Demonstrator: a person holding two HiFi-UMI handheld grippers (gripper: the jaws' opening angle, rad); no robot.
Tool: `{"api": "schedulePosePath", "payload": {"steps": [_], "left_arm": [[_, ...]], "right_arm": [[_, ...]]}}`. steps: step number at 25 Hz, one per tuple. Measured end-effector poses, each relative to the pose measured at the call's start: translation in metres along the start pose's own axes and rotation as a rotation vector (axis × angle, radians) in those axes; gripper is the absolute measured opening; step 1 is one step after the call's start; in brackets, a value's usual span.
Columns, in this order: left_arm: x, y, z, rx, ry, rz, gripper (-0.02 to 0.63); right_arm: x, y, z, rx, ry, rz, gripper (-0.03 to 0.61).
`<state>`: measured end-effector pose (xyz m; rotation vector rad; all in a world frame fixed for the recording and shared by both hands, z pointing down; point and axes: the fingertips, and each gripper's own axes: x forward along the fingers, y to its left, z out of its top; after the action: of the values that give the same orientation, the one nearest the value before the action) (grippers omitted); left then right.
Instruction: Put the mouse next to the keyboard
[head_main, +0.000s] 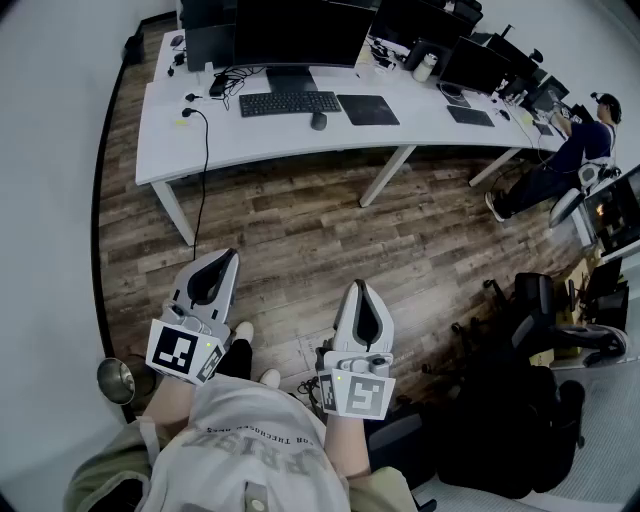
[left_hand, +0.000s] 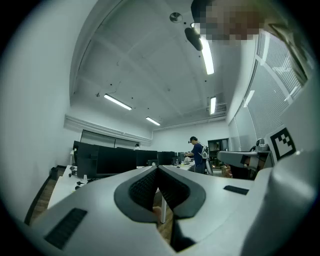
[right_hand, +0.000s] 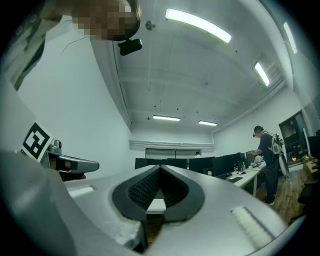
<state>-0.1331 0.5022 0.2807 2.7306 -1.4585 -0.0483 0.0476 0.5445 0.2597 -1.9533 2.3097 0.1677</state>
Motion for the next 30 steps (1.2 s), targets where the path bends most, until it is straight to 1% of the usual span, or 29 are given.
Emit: {"api": "schedulePosePath", "payload": {"steps": [10,18,20,24,26,27,28,29,30], "left_arm": [[0.017,0.013,-0.004,-0.005,0.007,-0.001,0.011],[0.041,0.037,-0.008,-0.019,0.025,-0.016,0.011],[0.049,0.051,-0.008,-0.015,0.02,-0.008,0.011],[0.064,0.082,-0.005,-0.019,0.014,-0.015,0.02],[0.073,0.096,-0.001,-0.037,0.008,-0.034,0.121],[0.077,0.104,0.0,-0.05,0.006,-0.044,0.173],[0.081,0.111,0.001,-0.064,0.004,-0.054,0.219],[0.084,0.118,0.003,-0.078,0.002,-0.064,0.255],[0.087,0.124,0.004,-0.091,0.0,-0.072,0.283]], "right_arm": [[0.021,0.0,-0.008,-0.007,0.009,0.005,0.0],[0.05,-0.001,-0.015,0.001,0.031,-0.019,0.0],[0.061,0.0,-0.017,0.035,0.016,-0.029,0.0],[0.083,0.002,-0.022,0.199,-0.036,-0.031,0.006],[0.096,0.005,-0.023,0.224,-0.038,-0.023,0.043],[0.103,0.008,-0.023,0.226,-0.033,-0.017,0.145],[0.111,0.01,-0.024,0.224,-0.024,-0.013,0.267],[0.118,0.013,-0.025,0.216,-0.017,-0.014,0.321],[0.124,0.015,-0.026,0.203,-0.01,-0.018,0.345]]}}
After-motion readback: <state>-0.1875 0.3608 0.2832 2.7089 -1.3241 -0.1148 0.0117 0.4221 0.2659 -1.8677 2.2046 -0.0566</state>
